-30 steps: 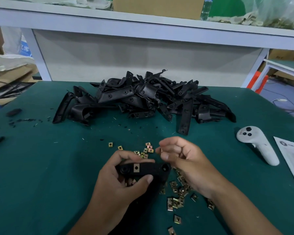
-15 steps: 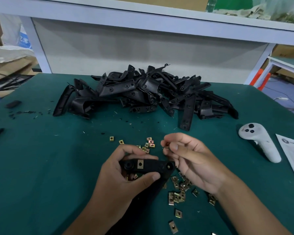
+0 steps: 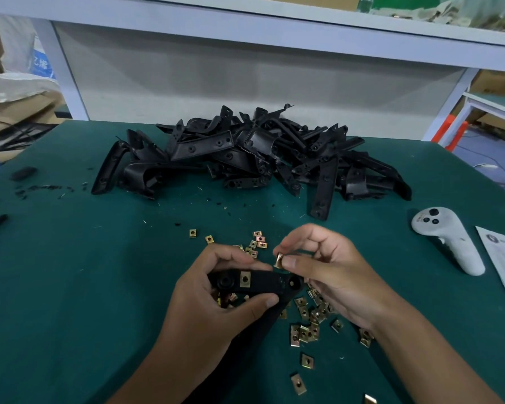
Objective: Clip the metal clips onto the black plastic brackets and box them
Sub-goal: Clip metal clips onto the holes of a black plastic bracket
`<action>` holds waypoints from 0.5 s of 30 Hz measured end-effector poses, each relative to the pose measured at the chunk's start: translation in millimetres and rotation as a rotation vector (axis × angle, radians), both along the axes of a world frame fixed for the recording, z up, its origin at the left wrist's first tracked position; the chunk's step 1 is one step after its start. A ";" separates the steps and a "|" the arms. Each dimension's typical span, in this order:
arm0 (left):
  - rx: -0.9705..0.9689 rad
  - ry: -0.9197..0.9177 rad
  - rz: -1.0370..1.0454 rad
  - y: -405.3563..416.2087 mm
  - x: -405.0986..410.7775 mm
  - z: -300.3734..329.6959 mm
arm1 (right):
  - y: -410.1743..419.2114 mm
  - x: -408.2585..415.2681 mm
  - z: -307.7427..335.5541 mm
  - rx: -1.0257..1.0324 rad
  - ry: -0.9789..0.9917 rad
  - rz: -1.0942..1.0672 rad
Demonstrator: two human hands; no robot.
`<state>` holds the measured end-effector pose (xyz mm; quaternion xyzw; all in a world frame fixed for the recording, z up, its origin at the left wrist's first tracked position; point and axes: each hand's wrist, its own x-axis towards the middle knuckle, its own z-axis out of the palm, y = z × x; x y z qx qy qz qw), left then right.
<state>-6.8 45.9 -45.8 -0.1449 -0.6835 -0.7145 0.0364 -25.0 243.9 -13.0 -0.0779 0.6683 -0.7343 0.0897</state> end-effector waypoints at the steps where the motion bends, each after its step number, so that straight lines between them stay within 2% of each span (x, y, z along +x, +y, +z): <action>1: -0.022 0.018 0.009 -0.5 0.0 0.5 | -0.2 0.7 0.4 0.022 0.003 0.001; 5: -0.052 0.034 0.028 -1.5 -0.4 1.4 | -1.3 3.1 1.1 0.116 0.028 0.013; 15: -0.064 0.035 0.028 -0.2 0.9 1.8 | -1.5 4.4 2.7 0.157 0.039 -0.005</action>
